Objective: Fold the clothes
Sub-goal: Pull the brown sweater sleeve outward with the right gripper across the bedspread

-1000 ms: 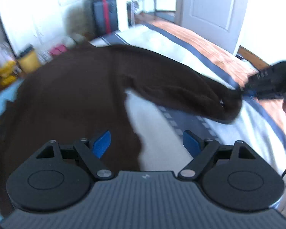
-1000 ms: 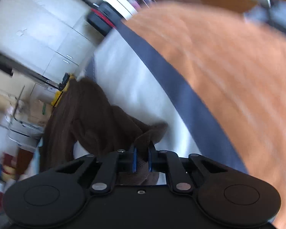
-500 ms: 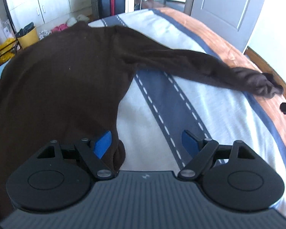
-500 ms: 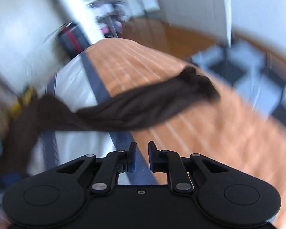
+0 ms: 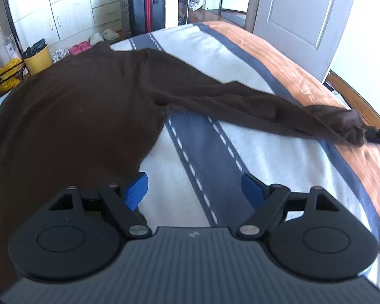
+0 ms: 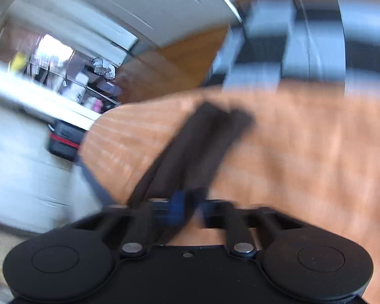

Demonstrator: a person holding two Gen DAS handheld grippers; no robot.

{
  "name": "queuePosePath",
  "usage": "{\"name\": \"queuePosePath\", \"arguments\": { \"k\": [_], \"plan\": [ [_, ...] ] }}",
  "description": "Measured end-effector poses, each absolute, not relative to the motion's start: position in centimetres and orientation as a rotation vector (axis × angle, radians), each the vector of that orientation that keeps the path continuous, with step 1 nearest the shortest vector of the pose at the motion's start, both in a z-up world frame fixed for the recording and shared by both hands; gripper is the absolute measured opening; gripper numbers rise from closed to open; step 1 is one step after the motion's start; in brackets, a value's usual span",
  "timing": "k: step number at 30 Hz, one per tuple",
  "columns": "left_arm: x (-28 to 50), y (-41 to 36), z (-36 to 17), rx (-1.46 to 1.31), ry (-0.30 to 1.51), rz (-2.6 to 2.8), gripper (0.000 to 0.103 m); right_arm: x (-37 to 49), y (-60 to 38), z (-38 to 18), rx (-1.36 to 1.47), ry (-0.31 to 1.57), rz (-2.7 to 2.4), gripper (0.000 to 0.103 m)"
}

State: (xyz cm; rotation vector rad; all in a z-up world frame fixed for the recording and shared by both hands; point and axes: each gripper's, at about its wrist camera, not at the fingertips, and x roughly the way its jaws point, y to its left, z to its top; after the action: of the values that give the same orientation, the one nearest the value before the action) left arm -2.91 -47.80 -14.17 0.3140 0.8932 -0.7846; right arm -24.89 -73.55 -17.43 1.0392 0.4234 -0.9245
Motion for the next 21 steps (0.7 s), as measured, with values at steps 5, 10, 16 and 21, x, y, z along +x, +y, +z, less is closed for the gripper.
{"name": "queuePosePath", "arguments": {
  "k": [5, 10, 16, 21],
  "plan": [
    [-4.5, -44.3, -12.7, 0.236, 0.876, -0.774, 0.081, -25.8, -71.0, -11.5, 0.828, 0.267, -0.906, 0.003],
    [-4.4, -42.5, -11.6, 0.231, 0.822, -0.743, 0.081, -27.6, -67.1, -6.5, 0.665, 0.236, -0.796, 0.003],
    [-2.6, -45.9, -12.6, 0.195, 0.886, -0.81, 0.081, -25.3, -71.1, -13.0, 1.017, 0.438, -0.657, 0.011],
    [-1.9, -52.3, -12.8, 0.214, 0.823, -0.875, 0.08, -23.8, -72.5, -14.7, 1.093, 0.521, -0.682, 0.062]
  ]
}}
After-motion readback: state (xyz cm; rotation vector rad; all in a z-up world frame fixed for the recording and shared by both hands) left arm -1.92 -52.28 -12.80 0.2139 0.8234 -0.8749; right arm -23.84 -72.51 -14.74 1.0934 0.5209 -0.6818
